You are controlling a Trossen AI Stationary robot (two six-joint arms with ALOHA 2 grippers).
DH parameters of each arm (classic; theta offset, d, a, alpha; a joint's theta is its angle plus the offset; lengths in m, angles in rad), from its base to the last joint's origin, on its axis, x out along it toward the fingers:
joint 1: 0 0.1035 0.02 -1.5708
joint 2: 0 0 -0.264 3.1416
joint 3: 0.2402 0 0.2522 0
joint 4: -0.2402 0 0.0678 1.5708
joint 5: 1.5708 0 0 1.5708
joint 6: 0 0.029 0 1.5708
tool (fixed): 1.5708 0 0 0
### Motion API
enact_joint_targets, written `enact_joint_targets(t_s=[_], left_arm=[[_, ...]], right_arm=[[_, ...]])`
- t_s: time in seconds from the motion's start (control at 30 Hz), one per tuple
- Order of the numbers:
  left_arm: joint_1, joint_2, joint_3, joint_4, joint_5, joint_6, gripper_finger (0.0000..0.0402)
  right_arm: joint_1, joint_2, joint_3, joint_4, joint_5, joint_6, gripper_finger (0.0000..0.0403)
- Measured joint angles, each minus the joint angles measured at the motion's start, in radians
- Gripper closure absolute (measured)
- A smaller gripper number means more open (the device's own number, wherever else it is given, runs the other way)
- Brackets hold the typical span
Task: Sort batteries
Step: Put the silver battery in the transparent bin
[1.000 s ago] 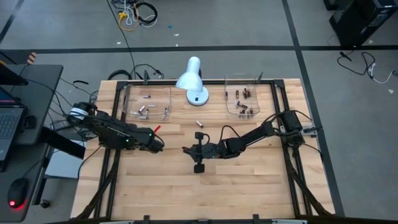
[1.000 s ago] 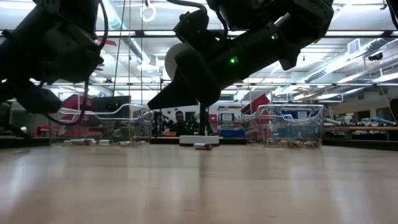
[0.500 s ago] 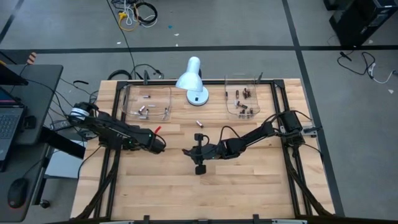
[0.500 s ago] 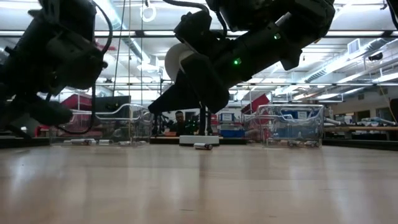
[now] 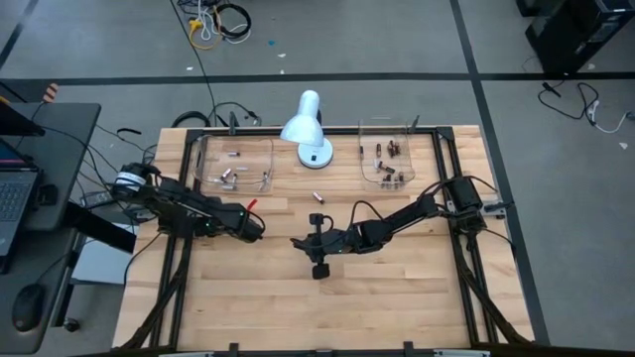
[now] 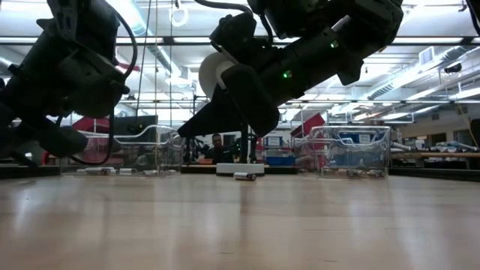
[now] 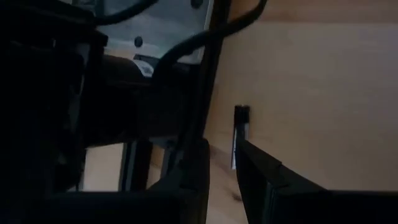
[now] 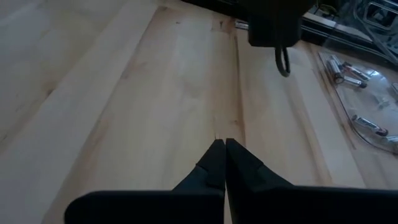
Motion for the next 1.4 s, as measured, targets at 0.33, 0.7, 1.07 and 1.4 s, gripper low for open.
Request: enact_joint_targets(t_s=[0.33,0.7,1.07,1.4], left_arm=[[0.008,0.158,0.000,-0.012,-0.022,-0.050,0.0328],[0.006,0.248,0.013,0.003,0.009,-0.050,0.0328],[0.006,0.248,0.011,0.034,0.015,-0.046,0.0328],[0.000,0.250,0.029,0.047,0.026,-0.014,0.0328]], right_arm=[[0.032,0.000,0.000,-0.019,-0.002,-0.018,0.0403],[0.039,0.000,0.000,-0.047,-0.002,-0.018,0.0403],[0.038,0.000,0.000,-0.040,-0.002,-0.018,0.0403],[0.040,0.000,0.000,-0.045,-0.002,-0.007,0.0403]])
